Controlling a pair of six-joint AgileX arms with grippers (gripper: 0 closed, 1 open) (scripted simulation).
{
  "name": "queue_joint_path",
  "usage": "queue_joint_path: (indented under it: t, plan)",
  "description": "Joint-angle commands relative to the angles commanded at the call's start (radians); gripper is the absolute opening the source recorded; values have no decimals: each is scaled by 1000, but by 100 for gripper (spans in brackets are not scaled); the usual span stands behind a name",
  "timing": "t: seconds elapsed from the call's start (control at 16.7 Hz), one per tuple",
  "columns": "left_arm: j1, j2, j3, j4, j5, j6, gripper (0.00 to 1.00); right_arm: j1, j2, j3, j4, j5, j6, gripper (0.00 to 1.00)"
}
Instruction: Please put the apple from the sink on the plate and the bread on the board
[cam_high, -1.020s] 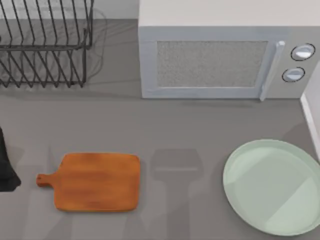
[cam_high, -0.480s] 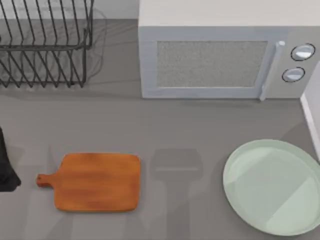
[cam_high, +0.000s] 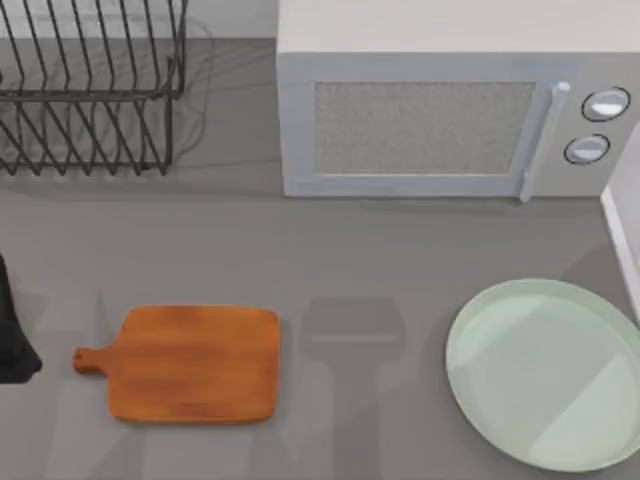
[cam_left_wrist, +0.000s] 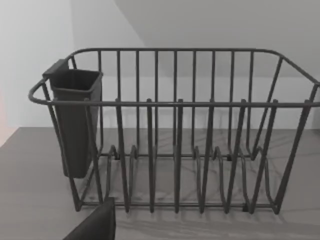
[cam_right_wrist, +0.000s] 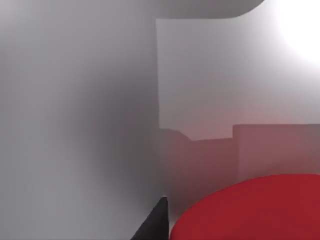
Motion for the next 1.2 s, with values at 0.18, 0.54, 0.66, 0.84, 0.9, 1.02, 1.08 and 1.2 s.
queue_joint_path:
  t: [0.18, 0.54, 0.66, 0.84, 0.9, 1.02, 1.08, 1.2]
  plan:
    - [0, 0, 0, 0, 0, 0, 100, 2, -66, 17, -33, -13, 7, 0]
    - [0, 0, 0, 0, 0, 0, 100, 1, -163, 85, -208, -14, 5, 0]
    - [0, 0, 0, 0, 0, 0, 100, 1, -215, 117, -298, -15, 4, 0]
    - [0, 0, 0, 0, 0, 0, 100, 1, -260, 142, -352, -15, 4, 0]
    - [0, 0, 0, 0, 0, 0, 100, 1, -260, 142, -352, -15, 4, 0]
    - [0, 0, 0, 0, 0, 0, 100, 2, -256, 140, -350, -16, 6, 0]
    - [0, 0, 0, 0, 0, 0, 100, 2, -258, 141, -350, -16, 6, 0]
    - [0, 0, 0, 0, 0, 0, 100, 16, -284, 150, -361, -14, 25, 0]
